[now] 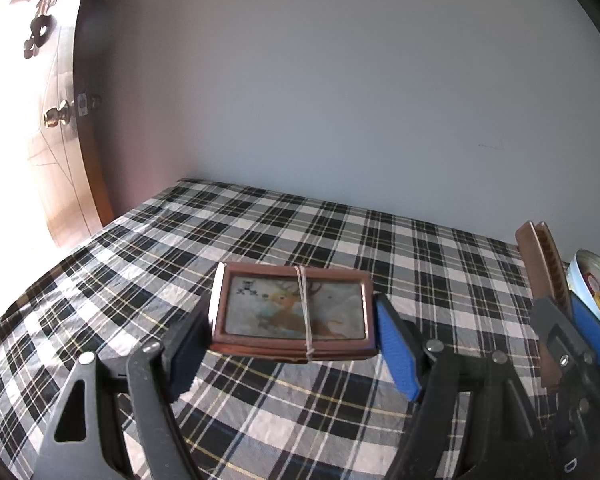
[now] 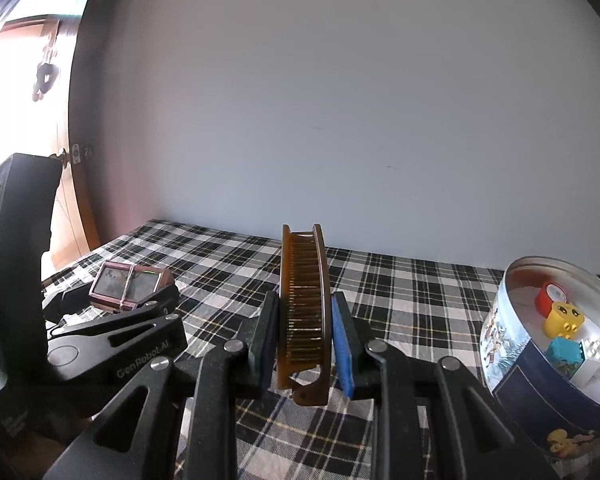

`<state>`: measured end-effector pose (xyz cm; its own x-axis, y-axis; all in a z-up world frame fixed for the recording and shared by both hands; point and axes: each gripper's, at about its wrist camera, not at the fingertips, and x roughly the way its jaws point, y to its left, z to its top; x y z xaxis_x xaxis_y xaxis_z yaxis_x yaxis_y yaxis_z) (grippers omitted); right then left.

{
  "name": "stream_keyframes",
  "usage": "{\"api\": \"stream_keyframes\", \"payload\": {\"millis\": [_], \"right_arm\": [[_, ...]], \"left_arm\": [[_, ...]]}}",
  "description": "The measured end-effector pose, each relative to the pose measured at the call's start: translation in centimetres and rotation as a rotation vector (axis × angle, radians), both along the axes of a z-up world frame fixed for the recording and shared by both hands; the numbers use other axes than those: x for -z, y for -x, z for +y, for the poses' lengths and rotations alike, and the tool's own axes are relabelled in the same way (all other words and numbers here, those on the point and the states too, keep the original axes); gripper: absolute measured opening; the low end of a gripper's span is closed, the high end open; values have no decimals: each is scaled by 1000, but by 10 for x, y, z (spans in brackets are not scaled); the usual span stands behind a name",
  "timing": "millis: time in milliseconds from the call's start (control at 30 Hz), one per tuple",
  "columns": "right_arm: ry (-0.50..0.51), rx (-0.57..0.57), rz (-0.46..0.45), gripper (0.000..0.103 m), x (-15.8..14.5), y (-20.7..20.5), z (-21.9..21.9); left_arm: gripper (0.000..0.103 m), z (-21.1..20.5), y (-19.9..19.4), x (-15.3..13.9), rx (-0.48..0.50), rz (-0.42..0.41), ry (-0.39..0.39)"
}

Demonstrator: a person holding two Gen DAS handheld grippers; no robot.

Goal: Organize rigid objects
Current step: 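Lift the picture frame and comb and carry them toward the tin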

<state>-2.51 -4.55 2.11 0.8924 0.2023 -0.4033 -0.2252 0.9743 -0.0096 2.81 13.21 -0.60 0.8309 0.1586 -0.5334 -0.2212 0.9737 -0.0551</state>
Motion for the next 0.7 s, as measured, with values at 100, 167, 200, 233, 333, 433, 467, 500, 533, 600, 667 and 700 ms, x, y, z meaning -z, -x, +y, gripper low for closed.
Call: {"api": "stream_keyframes", "payload": {"millis": [100,167,200,233,333,433,467,500,533,600,667,700], "right_arm": [[6,-2,-3,27,0,5,-3],[8,-2,-4,28,1,9,-7],[8,-2,-5,28,1,11,-9],[9,-2,-5,28,1,12,-11],[11,2,-8,28,0,16,-15],[13,5,-10,28,0,21,-23],[15,6,-12,28,0,23,-26],[17,7,-14,28,0,24,-28],[19,8,-16,28,0,26,-31],[23,13,-19,28,0,31,-38],[27,21,-23,28,-1,34,-45],[29,25,-24,28,-1,35,-48]], "left_arm": [[77,-4,3,0,7,0,0],[77,-8,6,0,10,-3,-1],[77,-9,7,0,14,-3,0],[77,-12,8,0,19,-2,2],[77,-18,11,0,31,-1,2],[77,-26,14,0,44,-4,0],[77,-29,16,0,52,-4,5],[77,-31,16,0,56,-2,10],[77,-35,17,1,66,2,18],[77,-41,18,2,80,7,25],[77,-50,20,1,94,4,21],[77,-54,21,1,99,2,18]]}}
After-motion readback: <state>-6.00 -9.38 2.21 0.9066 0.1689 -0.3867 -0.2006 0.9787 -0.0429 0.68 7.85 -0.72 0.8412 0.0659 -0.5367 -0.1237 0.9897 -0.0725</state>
